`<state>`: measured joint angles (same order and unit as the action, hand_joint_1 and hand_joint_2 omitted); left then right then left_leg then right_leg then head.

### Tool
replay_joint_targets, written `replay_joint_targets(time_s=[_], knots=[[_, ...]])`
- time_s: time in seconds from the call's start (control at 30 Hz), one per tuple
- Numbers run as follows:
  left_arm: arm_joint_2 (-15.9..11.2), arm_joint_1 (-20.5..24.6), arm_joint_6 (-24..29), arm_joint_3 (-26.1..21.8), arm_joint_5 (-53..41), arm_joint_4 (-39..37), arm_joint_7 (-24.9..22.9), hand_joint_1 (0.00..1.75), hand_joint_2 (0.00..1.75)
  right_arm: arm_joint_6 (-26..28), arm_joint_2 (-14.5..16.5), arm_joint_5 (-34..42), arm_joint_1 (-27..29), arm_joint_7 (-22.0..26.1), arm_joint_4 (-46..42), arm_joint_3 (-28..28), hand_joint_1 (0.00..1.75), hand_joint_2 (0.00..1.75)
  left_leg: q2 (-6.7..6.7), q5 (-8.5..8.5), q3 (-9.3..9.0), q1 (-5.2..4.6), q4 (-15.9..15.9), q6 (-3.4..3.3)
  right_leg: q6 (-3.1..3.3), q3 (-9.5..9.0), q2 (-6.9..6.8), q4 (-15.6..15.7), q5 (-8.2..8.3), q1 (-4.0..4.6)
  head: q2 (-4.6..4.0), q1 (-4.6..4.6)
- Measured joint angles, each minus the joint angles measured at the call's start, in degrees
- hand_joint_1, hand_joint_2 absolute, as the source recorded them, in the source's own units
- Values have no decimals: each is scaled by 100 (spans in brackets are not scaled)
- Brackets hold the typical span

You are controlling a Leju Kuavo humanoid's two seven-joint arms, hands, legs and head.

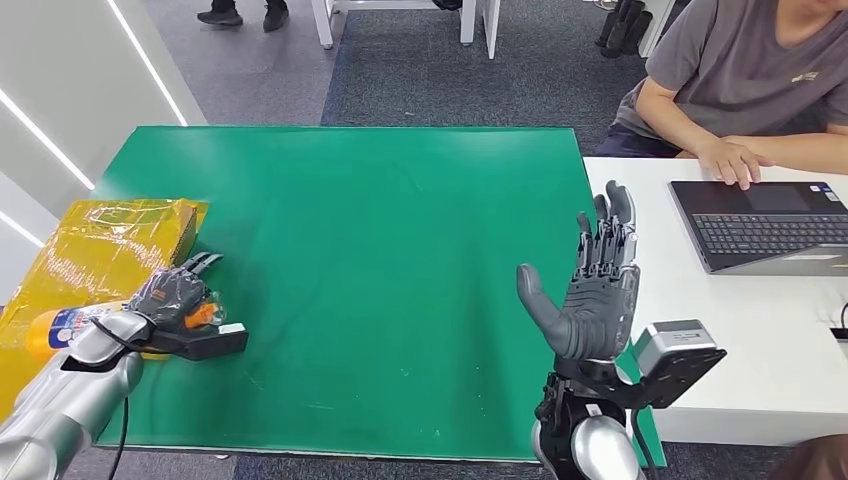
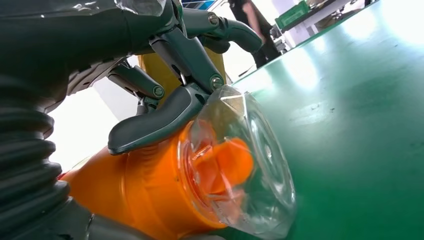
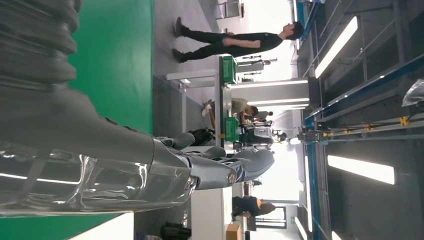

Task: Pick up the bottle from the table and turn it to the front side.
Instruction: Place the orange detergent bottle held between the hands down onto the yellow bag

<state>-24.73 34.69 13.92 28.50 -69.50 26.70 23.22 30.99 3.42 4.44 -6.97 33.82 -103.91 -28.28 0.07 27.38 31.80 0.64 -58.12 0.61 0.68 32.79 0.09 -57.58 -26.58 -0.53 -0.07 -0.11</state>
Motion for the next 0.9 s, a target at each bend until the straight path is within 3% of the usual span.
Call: replay_joint_targets(time_s=[0.23, 0.57, 0.9], knots=[[-154, -293, 183, -7, 135, 313, -128, 0, 175, -47, -11, 17, 107, 72, -1, 0, 0, 175, 16, 1, -4, 0, 3, 1, 1, 0, 15, -3, 0, 0, 0, 1], [-750, -1685, 30, -609, 43, 2094, -434, 0, 175, -99, -47, 19, 559, 289, -99, 20, 0, 175, 25, 4, -1, 0, 10, 4, 4, 15, 25, -2, -4, 0, 0, 1], [-913, -3070, -34, -1583, -228, 3878, -510, 0, 175, -333, -47, 161, 785, 328, -101, 160, 0, 175, 20, 3, 7, 0, 9, 4, 4, 18, 18, -1, -4, 0, 0, 0]])
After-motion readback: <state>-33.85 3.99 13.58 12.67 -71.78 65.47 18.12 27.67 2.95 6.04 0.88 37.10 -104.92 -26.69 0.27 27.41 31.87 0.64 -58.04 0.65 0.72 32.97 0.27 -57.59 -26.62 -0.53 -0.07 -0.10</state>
